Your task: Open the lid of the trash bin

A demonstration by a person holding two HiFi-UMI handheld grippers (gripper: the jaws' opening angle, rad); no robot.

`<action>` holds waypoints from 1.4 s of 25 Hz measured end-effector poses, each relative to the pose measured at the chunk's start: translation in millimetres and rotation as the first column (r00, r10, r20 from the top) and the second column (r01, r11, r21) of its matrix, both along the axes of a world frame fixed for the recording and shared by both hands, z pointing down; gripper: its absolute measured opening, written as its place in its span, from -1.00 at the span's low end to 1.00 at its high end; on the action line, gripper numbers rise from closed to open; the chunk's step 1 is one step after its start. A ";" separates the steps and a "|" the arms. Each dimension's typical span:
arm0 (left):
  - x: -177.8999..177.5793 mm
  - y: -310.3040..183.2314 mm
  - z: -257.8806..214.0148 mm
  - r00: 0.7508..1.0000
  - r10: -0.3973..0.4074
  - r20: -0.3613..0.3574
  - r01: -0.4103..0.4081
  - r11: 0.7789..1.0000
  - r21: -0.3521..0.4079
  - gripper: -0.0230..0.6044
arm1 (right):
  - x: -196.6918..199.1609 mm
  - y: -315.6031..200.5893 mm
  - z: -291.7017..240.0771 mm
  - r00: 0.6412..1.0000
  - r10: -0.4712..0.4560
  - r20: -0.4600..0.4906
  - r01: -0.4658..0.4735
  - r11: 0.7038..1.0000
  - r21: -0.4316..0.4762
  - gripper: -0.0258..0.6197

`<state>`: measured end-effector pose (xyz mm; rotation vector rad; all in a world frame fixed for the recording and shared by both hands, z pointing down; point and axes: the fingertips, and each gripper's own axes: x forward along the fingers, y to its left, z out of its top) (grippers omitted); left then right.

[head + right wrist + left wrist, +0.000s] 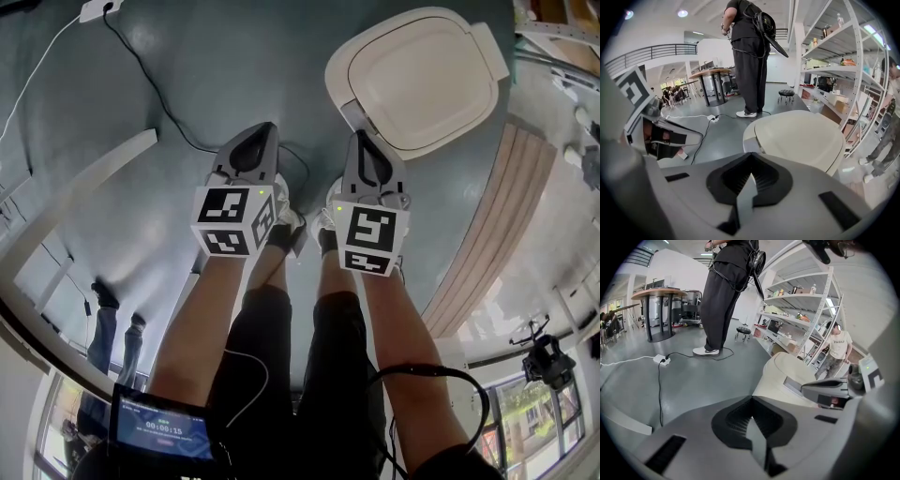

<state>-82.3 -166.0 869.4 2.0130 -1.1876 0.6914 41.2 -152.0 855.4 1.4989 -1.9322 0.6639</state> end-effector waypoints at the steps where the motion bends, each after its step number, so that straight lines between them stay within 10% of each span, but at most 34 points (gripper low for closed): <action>1: -0.2 0.7 0.3 1.000 0.000 -0.002 0.000 1.000 -0.002 -0.94 | -0.4 0.0 -0.4 1.000 0.004 0.001 -0.004 1.000 -0.001 -0.91; 35: -8.6 -2.7 1.5 0.999 0.021 0.025 -0.022 1.000 0.009 -0.94 | -9.3 -0.7 -3.3 0.996 -0.061 -0.058 0.061 0.998 -0.008 -0.91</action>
